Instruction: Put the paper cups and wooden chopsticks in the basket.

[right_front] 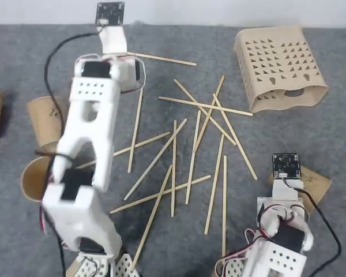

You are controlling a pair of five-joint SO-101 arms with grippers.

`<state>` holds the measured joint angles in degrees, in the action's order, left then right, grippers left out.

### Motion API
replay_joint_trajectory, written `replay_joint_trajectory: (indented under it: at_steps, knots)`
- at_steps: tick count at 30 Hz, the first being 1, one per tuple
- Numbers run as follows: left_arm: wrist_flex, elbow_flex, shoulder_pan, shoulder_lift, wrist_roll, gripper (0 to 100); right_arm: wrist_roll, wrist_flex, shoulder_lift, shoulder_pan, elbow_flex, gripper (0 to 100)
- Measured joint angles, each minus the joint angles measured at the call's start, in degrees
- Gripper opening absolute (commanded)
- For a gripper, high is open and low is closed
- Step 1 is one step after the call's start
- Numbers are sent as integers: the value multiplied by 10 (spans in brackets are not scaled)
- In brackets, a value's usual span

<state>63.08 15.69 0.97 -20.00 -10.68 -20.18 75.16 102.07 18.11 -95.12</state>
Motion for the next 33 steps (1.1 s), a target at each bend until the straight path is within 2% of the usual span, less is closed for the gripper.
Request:
replay_joint_trajectory:
  at_steps: [6,17,20,24,28,30,33]
  knots:
    - [0,198,0,-167,-3,14,0,0,0,0,0,8]
    - [0,641,-3,-521,-5,13,-4,0,0,24,0,8]
    - [-33,737,-17,-601,-7,13,-4,0,0,24,0,8]
    - [-177,765,-31,-672,-8,13,-4,0,0,24,0,8]
    - [-343,723,-26,-688,-28,13,-4,0,0,29,0,8]
    - [-376,688,-32,-688,-32,13,-4,0,0,41,0,8]
    - [-382,616,-47,-687,-31,13,-4,0,0,49,0,8]
